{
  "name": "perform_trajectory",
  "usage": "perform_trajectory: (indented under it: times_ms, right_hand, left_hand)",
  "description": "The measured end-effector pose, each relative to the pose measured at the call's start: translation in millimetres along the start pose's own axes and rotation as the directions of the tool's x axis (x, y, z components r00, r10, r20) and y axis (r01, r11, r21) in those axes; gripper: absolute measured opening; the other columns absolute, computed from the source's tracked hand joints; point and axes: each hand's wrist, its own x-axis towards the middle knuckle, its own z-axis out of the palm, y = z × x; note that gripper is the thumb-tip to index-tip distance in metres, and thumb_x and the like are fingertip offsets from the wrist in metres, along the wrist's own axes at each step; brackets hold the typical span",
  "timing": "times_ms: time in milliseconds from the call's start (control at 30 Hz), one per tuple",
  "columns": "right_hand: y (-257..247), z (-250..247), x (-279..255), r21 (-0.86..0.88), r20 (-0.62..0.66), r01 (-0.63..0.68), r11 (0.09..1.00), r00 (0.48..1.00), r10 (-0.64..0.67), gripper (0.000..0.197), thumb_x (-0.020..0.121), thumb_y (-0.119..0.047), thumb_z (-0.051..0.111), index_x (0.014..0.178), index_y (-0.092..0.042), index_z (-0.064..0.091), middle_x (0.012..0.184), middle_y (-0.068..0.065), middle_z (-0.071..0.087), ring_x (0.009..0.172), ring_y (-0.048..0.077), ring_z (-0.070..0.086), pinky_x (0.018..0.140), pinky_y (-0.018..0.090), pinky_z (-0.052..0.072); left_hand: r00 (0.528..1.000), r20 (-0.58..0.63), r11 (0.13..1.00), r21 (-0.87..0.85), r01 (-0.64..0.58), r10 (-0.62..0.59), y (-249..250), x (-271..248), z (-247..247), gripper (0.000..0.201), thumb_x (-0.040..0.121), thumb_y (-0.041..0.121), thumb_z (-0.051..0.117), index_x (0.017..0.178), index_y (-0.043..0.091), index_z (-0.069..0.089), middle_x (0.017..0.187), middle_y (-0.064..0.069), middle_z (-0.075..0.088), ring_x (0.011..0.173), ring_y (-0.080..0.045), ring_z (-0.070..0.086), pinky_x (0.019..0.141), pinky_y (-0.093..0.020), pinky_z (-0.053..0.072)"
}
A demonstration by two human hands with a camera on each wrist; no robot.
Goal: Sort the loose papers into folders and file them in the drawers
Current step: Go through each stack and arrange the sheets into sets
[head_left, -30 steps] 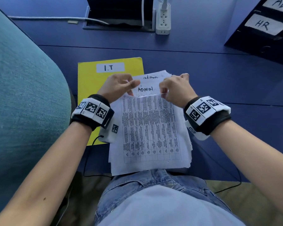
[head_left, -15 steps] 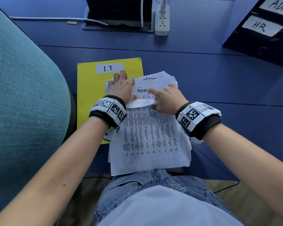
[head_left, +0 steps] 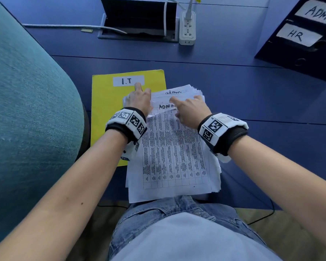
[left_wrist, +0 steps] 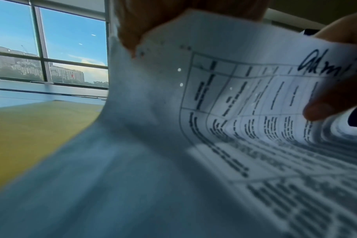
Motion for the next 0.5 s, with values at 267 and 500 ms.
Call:
perform_trajectory:
  times_ms: [267,500]
  right_hand:
    - [3,6,9,0.058,-0.030,-0.047,0.997,0.998,0.049,0.064,0.092,-0.026,0.055,0.143,-0.018,0.017,0.107,0.008,0.064,0.093,0.028,0.062,0.096,0.042,0.033]
    - [7,13,-13,0.010,-0.232,-0.061,0.998,0.971,0.062,0.031,0.075,0.007,0.051,0.102,-0.007,0.058,0.122,0.015,0.043,0.117,0.033,0.038,0.102,0.054,0.021]
  left_hand:
    - [0.993,0.097,0.997,0.020,-0.069,0.067,-3,-4,-10,0.014,0.091,0.016,0.046,0.097,0.021,0.057,0.114,-0.008,0.052,0.115,-0.026,0.045,0.099,-0.043,0.026]
    - [0.963,0.175,0.897,-0.427,-0.115,0.207,-10,-11,-27,0.047,0.090,0.053,0.046,0.066,0.015,0.062,0.084,-0.010,0.064,0.074,-0.024,0.055,0.076,-0.031,0.041]
